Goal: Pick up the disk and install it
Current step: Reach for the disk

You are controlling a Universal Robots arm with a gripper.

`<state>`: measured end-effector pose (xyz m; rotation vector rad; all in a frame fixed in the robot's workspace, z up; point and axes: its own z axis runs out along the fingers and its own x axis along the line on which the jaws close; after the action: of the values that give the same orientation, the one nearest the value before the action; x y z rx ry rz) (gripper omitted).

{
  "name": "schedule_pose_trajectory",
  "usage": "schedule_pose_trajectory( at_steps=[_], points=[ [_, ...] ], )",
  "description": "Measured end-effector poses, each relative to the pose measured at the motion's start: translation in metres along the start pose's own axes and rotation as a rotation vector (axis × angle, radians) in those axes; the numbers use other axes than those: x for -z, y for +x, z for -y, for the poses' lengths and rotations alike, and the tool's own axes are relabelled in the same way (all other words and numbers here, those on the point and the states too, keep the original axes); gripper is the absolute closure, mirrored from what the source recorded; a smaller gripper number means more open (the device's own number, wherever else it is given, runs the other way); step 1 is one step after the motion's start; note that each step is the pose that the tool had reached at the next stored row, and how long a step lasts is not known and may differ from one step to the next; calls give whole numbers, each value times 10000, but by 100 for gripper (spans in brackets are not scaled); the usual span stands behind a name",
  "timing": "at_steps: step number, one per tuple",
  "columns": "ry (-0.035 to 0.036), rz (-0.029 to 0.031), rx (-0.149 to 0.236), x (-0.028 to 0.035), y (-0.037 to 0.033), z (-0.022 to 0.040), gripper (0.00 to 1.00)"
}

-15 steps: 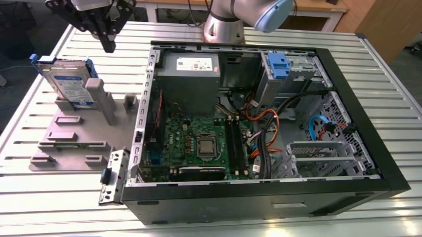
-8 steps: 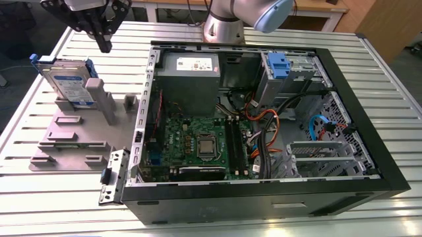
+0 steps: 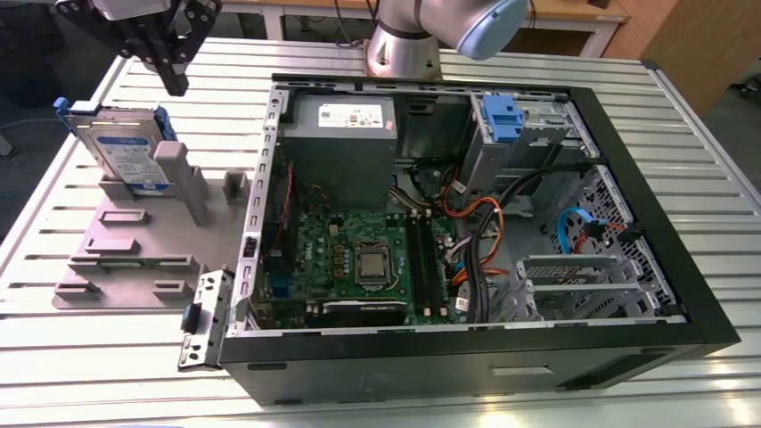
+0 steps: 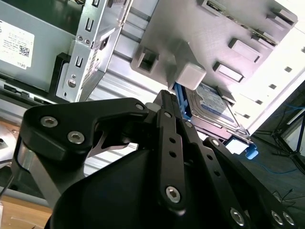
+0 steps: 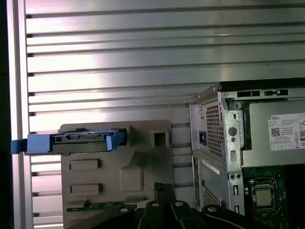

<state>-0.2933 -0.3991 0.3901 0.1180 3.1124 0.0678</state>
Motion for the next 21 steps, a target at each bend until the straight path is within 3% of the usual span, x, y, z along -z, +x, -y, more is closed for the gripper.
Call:
schedule_pose_trajectory(
  at_steps=[21],
  points=[
    [0, 0, -1, 0, 34, 3, 89]
  ],
)
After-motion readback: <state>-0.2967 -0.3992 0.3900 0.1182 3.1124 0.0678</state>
